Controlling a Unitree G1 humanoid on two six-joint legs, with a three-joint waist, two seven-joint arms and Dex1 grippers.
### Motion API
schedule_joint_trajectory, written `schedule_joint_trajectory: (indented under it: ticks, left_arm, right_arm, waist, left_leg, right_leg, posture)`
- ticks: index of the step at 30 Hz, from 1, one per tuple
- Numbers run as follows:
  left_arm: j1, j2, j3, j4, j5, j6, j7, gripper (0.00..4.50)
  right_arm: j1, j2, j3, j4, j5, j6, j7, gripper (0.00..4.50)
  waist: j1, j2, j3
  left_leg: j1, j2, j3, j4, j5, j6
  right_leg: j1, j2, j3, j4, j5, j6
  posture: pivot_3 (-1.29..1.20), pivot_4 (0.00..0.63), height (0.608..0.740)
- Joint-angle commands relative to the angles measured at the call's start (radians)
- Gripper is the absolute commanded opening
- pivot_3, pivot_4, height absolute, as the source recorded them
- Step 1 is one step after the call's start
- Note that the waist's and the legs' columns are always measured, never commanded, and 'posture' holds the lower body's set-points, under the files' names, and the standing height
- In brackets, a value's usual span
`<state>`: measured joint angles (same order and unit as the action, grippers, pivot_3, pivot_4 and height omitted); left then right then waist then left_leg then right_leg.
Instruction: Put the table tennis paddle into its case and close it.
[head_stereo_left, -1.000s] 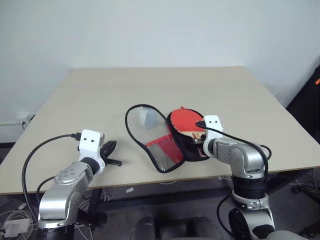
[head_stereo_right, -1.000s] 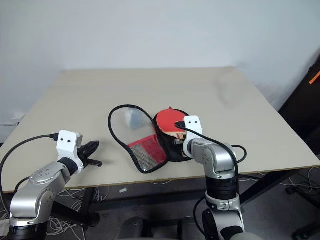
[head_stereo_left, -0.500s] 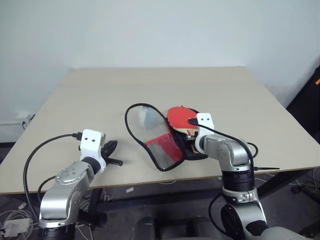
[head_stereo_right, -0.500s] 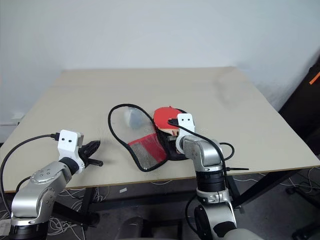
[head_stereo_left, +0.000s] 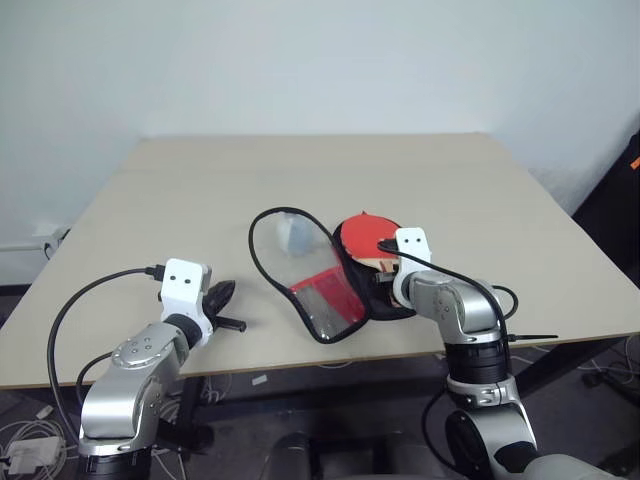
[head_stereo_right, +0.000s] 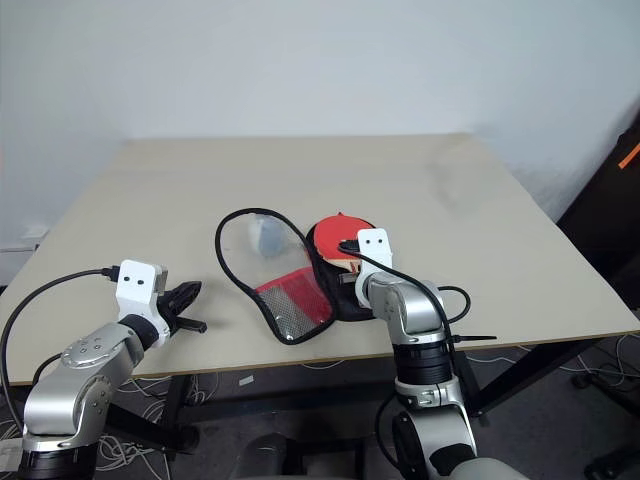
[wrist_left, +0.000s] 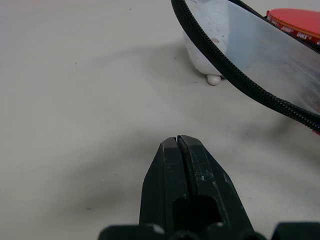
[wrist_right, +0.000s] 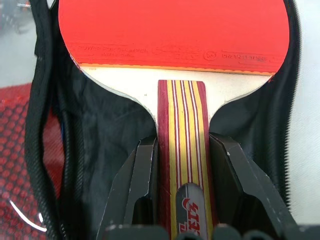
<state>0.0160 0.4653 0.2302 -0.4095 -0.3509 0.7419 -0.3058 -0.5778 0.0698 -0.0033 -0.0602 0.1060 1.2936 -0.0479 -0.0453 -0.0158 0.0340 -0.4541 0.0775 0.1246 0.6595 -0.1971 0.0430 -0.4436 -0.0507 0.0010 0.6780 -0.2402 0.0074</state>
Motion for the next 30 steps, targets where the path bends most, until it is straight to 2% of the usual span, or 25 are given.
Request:
schedule_joint_trajectory:
  ticks: [1,11,30]
  left_arm:
    - [-0.02,0.008,0.011,-0.03,0.002,-0.009,0.001,0.0]
    - [-0.014,0.009,0.016,-0.037,0.0,-0.007,0.002,0.0]
    - [-0.012,0.003,0.013,-0.045,0.0,0.0,0.009,0.0]
  right_arm:
    - [-0.012,0.003,0.003,-0.056,-0.011,-0.013,-0.012,1.11]
    - [-0.008,-0.011,0.003,-0.035,-0.02,-0.025,-0.011,1.11]
    - [-0.007,0.034,0.003,-0.026,-0.011,-0.006,-0.018,1.11]
  waist:
    - [0.0,0.0,0.0]
    - [0.0,0.0,0.0]
    - [0.0,0.0,0.0]
  left_leg:
    - [0.0,0.0,0.0,0.0,0.0,0.0]
    - [0.0,0.0,0.0,0.0,0.0,0.0]
    - [0.0,0.001,0.0,0.0,0.0,0.0]
  right_leg:
    - [0.0,0.0,0.0,0.0,0.0,0.0]
    - [0.0,0.0,0.0,0.0,0.0,0.0]
    - [0.0,0.0,0.0,0.0,0.0,0.0]
  posture:
    - [0.0,0.0,0.698]
    - [0.0,0.0,0.698]
    - [0.0,0.0,0.698]
